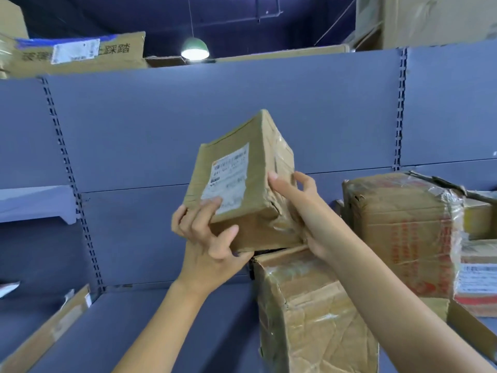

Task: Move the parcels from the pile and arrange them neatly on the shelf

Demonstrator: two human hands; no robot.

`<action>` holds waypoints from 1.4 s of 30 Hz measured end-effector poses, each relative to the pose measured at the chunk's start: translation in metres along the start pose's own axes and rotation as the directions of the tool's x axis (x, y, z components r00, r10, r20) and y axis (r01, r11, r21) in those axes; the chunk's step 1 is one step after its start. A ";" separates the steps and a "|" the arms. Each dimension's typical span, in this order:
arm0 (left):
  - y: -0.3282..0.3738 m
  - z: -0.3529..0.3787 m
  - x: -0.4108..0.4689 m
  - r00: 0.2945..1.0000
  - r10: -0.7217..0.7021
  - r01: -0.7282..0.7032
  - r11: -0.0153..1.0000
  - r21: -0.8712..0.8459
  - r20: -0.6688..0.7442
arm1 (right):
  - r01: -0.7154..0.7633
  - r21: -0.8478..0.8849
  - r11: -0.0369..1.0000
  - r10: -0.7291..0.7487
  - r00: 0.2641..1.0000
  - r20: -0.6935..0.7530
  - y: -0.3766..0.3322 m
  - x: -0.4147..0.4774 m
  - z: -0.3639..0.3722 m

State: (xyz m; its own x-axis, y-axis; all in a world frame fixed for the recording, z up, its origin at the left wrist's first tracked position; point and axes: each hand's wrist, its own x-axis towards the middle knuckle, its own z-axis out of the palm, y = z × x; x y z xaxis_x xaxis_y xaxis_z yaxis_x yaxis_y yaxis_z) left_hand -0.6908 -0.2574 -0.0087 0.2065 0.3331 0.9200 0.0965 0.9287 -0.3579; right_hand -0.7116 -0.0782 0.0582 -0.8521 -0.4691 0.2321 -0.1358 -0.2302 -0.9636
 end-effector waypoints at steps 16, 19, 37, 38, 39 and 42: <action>0.015 -0.046 0.040 0.832 -0.537 0.542 0.732 -0.412 0.139 | 0.289 0.027 0.957 -0.290 0.956 0.054 0.003 -0.022 -0.023; 0.016 -0.051 0.058 0.542 -0.720 0.789 0.260 -0.557 0.433 | 0.328 0.003 0.945 -0.328 0.944 0.047 0.001 -0.031 -0.028; 0.155 -0.052 0.113 0.497 -0.417 0.777 -0.176 -0.605 0.760 | 0.325 -0.021 0.946 -0.325 0.942 -0.082 -0.037 -0.171 -0.132; 0.173 -0.050 0.114 0.475 -0.393 0.787 -0.211 -0.579 0.788 | 0.317 -0.039 0.948 -0.319 0.940 -0.123 -0.038 -0.186 -0.145; 0.192 -0.049 0.114 0.451 -0.371 0.798 -0.240 -0.553 0.812 | 0.307 -0.055 0.950 -0.312 0.936 -0.165 -0.038 -0.203 -0.158; 0.253 -0.049 0.119 0.409 -0.308 0.809 -0.313 -0.497 0.859 | 0.268 -0.113 0.957 -0.289 0.916 -0.279 -0.039 -0.257 -0.194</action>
State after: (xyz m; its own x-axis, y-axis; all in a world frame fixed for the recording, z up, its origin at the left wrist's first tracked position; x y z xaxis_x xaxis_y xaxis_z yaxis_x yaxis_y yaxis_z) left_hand -0.5940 0.0088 0.0022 -0.7820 -0.0097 0.6232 0.6208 -0.1019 0.7773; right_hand -0.5853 0.2170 0.0106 -0.8819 -0.1253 0.4544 -0.4152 -0.2499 -0.8747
